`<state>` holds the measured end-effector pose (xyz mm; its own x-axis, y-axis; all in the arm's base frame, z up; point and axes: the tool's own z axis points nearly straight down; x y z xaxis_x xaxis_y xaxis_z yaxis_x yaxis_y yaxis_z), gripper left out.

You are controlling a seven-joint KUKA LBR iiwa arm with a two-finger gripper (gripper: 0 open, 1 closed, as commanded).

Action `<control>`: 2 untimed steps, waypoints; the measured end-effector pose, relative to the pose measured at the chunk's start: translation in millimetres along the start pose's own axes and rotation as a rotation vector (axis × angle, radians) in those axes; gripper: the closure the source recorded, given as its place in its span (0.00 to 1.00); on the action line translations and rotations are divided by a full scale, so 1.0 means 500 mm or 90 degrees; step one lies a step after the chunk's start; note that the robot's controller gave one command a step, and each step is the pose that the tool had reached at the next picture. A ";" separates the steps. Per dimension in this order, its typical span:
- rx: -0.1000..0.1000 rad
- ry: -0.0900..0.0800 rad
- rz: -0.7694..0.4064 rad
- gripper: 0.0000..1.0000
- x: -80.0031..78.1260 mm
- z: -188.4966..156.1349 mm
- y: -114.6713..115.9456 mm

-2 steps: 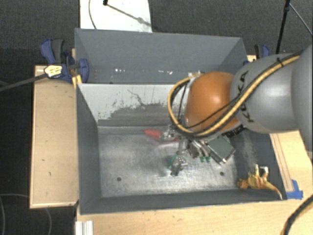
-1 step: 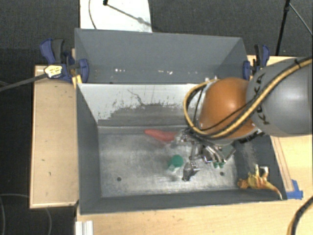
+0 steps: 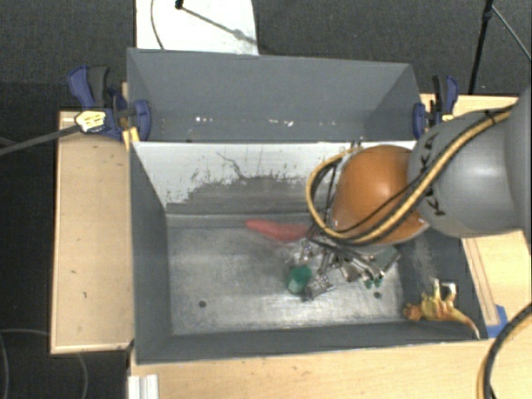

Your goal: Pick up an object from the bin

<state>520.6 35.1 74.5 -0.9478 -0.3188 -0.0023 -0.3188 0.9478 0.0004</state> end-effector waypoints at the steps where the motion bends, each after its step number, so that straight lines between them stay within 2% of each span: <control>1: 0.000 0.000 0.001 1.00 0.000 0.000 0.000; 2: 0.000 -0.001 0.027 1.00 -0.025 -0.284 -0.065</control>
Offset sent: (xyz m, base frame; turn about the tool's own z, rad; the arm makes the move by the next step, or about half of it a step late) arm 0.0210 -0.0272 0.1410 0.0372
